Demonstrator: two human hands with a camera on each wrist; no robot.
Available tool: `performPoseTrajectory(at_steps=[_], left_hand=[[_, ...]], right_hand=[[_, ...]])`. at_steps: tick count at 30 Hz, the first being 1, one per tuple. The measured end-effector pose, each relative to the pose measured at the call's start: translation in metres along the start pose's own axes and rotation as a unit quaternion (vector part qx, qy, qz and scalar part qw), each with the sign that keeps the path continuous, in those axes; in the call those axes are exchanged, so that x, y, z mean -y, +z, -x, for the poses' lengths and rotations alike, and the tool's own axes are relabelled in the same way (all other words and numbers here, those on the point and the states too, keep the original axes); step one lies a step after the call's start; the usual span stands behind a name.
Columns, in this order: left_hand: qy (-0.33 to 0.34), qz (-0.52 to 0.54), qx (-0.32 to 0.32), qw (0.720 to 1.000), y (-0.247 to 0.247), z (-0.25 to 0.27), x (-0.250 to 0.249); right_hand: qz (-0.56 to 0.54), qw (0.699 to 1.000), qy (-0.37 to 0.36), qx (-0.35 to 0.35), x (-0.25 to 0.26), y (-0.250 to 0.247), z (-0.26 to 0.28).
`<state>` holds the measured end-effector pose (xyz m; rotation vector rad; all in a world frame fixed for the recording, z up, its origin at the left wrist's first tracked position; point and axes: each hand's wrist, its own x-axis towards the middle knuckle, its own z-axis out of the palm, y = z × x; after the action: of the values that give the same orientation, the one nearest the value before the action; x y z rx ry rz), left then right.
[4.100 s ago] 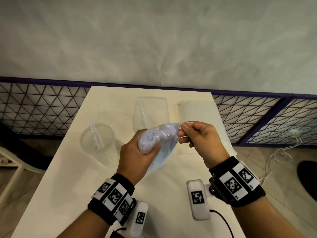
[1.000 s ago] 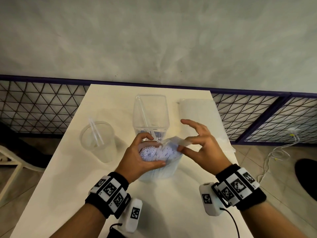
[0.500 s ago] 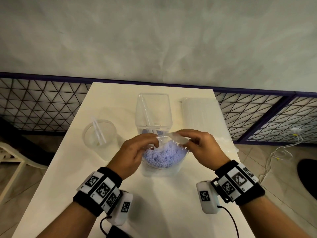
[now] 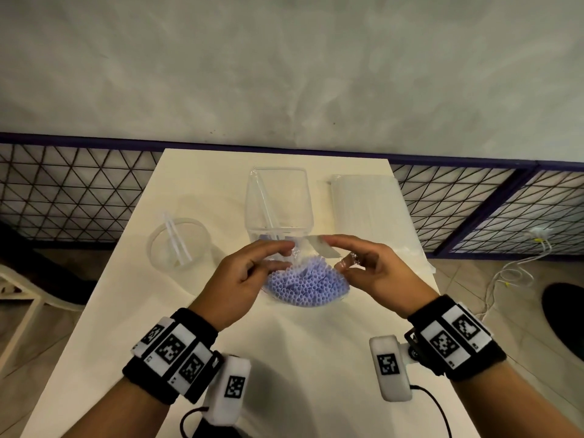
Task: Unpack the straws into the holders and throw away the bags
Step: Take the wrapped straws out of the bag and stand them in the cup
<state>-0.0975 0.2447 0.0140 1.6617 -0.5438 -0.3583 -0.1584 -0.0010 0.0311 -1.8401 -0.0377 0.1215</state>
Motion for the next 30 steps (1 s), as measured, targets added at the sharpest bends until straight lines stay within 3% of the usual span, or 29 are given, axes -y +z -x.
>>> performPoseTrajectory(at_steps=[5, 12, 21, 26, 28, 30], left_hand=[[-0.082, 0.016, 0.039, 0.996, 0.006, 0.008, 0.014], [-0.166, 0.102, 0.042, 0.980, 0.005, -0.002, 0.017], [-0.229, 0.032, 0.099, 0.968, 0.006, -0.002, 0.023], [-0.183, -0.002, 0.199, 0.963, 0.005, 0.013, 0.034], [-0.141, -0.053, 0.163, 0.975, 0.013, 0.016, 0.039], [-0.121, -0.020, 0.086, 0.989, 0.019, 0.013, 0.045]], right_hand=[[-0.019, 0.997, 0.071, 0.021, -0.015, 0.007, 0.004], [-0.025, 0.979, 0.192, 0.061, -0.018, 0.008, -0.002], [-0.143, 0.960, 0.239, 0.021, -0.028, 0.003, -0.014], [-0.216, 0.941, 0.259, 0.024, -0.035, 0.003, -0.015], [-0.244, 0.936, 0.251, 0.034, -0.037, 0.004, -0.016], [-0.279, 0.930, 0.232, 0.056, -0.037, 0.007, -0.015]])
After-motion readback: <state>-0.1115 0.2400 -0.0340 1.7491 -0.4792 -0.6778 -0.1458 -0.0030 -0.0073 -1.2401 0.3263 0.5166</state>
